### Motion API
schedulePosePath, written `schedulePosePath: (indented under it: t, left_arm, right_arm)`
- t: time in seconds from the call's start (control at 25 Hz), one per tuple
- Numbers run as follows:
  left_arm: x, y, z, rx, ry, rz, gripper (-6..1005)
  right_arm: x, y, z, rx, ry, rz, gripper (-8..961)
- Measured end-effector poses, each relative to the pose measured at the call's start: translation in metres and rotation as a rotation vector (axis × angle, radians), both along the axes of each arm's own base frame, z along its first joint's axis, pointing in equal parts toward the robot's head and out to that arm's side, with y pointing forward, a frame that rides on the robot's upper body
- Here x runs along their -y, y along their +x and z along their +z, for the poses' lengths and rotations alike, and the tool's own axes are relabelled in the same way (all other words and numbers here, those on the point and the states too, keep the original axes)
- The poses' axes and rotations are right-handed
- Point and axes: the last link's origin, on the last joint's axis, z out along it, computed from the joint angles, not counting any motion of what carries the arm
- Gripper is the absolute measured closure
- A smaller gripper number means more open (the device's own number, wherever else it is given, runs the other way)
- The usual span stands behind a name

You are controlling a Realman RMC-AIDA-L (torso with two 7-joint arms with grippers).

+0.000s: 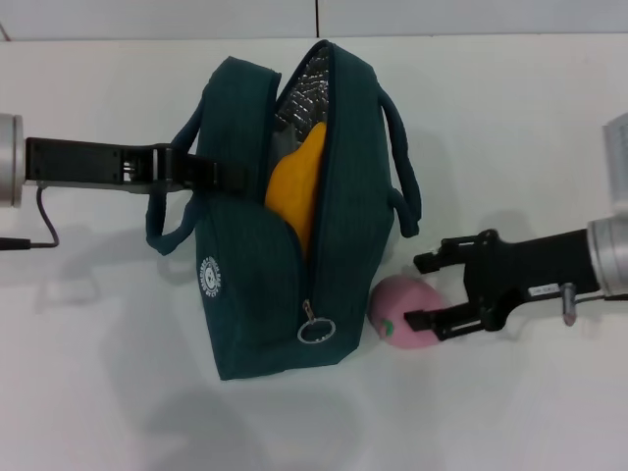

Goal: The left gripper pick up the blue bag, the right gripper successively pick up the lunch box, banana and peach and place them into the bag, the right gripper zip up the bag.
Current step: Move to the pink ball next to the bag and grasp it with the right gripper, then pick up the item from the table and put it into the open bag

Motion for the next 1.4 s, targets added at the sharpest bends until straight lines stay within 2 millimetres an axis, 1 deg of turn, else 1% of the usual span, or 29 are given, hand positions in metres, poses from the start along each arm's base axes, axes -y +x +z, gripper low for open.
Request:
schedulePosePath:
  t: [0.36, 0.64, 0.88, 1.0, 1.12, 1.32, 1.4]
  left_arm:
    - [0.000, 0.001, -0.001, 0.002, 0.000, -0.001, 964]
    - [-0.001, 0.001, 0.000, 0.002, 0.000, -0.003, 964]
    - [-0.001, 0.001, 0.001, 0.002, 0.002, -0.003, 964]
    - [0.000, 0.000, 0.001, 0.002, 0.002, -0.002, 964]
    - [0.000, 0.000, 0.001, 0.002, 0.002, 0.000, 964]
    - [0.000, 0.001, 0.001, 0.002, 0.002, -0.003, 964]
    - [-0.001, 0.001, 0.001, 0.002, 0.002, -0.003, 964]
  right_arm:
    - [0.000, -0.001, -0.014, 0.060, -0.014, 0.010, 313]
    - [0.000, -0.006, -0.015, 0.055, -0.021, 0.031, 350]
    - [0.002, -0.009, -0.010, 0.039, -0.026, 0.051, 468]
    - [0.002, -0.007, -0.002, 0.024, -0.008, 0.045, 528]
    - [0.000, 0.000, 0.014, -0.015, 0.047, 0.002, 587]
    - [-0.008, 0.022, 0.056, -0.103, 0.185, -0.121, 654]
    - [-0.013, 0.034, 0.077, -0.141, 0.269, -0.190, 667]
